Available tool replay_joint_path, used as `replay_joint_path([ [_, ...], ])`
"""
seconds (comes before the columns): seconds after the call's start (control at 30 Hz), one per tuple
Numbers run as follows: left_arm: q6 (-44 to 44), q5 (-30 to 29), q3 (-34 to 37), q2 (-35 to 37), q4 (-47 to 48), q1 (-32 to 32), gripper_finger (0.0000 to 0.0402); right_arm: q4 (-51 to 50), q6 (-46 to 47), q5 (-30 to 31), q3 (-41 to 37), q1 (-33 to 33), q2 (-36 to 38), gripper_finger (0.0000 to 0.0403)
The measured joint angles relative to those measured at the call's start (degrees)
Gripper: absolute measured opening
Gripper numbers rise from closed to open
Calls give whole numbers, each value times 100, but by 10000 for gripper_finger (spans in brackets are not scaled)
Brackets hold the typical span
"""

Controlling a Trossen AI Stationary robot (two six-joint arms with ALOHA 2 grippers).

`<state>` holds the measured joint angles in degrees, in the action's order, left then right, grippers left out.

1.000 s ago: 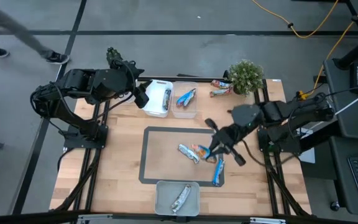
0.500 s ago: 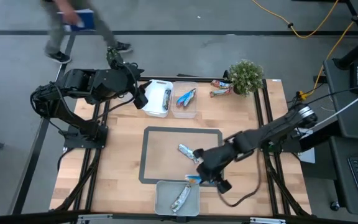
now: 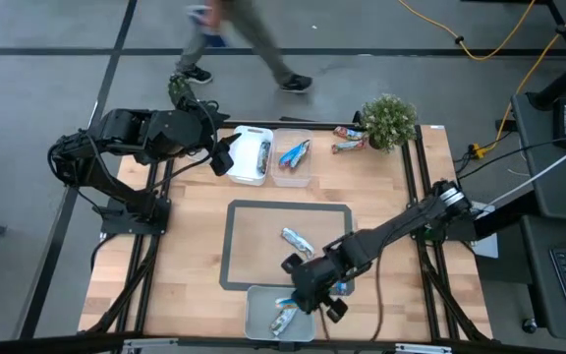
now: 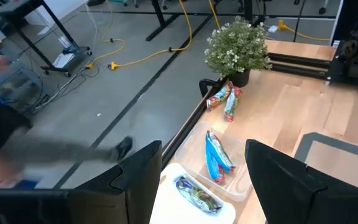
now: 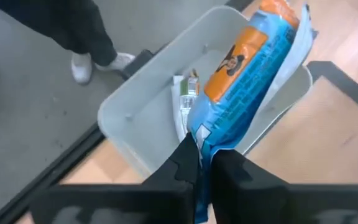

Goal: Pick and place Granola Bars by type
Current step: Put the top yellow granola bar into the gray bin, then put the blue granola bar into the white bin

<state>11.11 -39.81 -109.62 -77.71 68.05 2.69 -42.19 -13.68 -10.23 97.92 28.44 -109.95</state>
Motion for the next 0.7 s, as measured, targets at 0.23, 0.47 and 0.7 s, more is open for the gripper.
replay_joint_path([
  [0.23,97,9,0,0,13,1,224,-329,-51,6,581,6,-797,22],
  [0.47,623,78,0,0,395,-1,224,-330,485,-113,727,6,-944,37],
  [0.7,1015,104,0,-1,811,-1,224,-267,1416,135,727,6,-935,167],
])
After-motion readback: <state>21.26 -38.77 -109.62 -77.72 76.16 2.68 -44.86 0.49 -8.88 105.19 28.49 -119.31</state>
